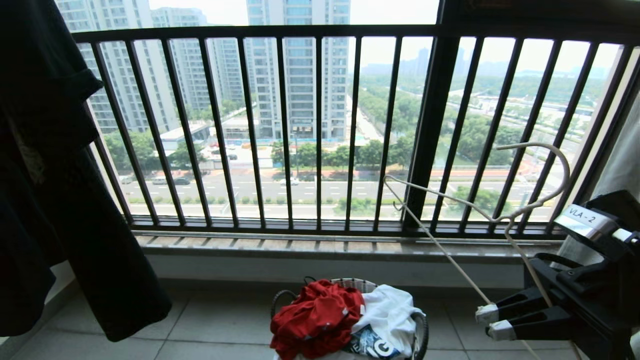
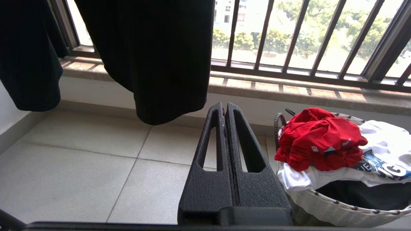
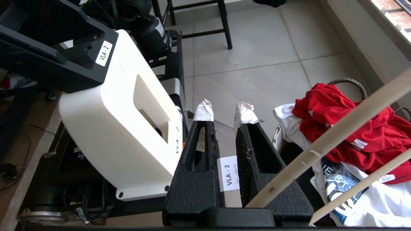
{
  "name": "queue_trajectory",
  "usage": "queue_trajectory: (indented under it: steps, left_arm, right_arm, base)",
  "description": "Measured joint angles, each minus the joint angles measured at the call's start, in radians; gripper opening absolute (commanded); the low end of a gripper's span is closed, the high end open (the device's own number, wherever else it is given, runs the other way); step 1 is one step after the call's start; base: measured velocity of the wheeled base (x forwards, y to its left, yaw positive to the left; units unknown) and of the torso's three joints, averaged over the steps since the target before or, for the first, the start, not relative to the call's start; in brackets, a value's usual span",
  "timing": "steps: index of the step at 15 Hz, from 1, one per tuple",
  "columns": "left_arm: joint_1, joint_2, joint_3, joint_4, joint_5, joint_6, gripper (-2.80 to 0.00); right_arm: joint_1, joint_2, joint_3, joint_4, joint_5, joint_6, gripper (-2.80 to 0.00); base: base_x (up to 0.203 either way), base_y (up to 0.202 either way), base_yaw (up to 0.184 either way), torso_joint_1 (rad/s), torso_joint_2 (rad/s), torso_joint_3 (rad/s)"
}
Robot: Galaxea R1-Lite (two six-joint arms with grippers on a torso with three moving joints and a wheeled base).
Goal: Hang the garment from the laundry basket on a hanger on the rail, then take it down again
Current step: Pick up clothes from the basket
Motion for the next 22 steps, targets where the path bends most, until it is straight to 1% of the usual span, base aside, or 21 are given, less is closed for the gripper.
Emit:
queue_trajectory:
  steps: [5,7,14,22]
  left_arm:
    - [-0.001,0.000,0.000,0.000,0.000,0.000,-2.80]
    - [0.000,0.000,0.000,0.000,0.000,0.000,-2.80]
    - [-0.001,0.000,0.000,0.000,0.000,0.000,-2.80]
    - [-0.001,0.000,0.000,0.000,0.000,-0.005,-2.80]
  right_arm:
    - [-0.010,0.002,0.000,-0.016,-0.004,-0.005,-2.80]
    - [-0.023,-0.008,-0.004,-0.016,-0.003,-0.003,-2.80]
    - [-0.030,-0.055,-0.005,-0.015,0.000,0.002,-2.80]
    - [-0.043,-0.087,-0.007,-0.015,0.002,0.004,-2.80]
  base:
    - [0.000,0.000,0.000,0.000,0.00,0.000]
    - [0.000,0.000,0.000,0.000,0.00,0.000]
    - [0.000,0.000,0.000,0.000,0.00,0.000]
    - [0.000,0.000,0.000,0.002,0.00,-0.172]
